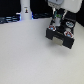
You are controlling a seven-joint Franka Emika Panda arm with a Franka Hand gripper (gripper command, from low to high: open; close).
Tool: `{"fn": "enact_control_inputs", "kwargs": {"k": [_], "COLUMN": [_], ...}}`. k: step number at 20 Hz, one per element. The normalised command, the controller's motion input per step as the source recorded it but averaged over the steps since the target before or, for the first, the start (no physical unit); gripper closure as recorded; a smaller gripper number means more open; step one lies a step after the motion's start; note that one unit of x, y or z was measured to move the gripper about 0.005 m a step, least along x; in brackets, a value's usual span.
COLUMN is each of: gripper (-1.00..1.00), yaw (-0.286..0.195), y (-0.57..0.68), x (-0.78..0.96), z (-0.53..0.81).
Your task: Open the kcup holder, insert the kcup into the holder, and close the kcup holder
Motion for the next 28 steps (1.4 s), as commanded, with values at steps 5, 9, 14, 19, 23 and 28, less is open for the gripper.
{"fn": "enact_control_inputs", "kwargs": {"k": [5, 9, 14, 19, 23, 28], "gripper": [1.00, 1.00, 1.00, 1.00, 1.00, 1.00], "yaw": [-0.004, -0.001, -0.011, -0.020, -0.017, -0.007], "y": [0.01, 0.00, 0.03, 0.07, 0.05, 0.07], "x": [0.13, 0.38, 0.55, 0.33, 0.16, 0.15], "z": [-0.01, 0.26, 0.30, 0.07, -0.07, -0.11]}}
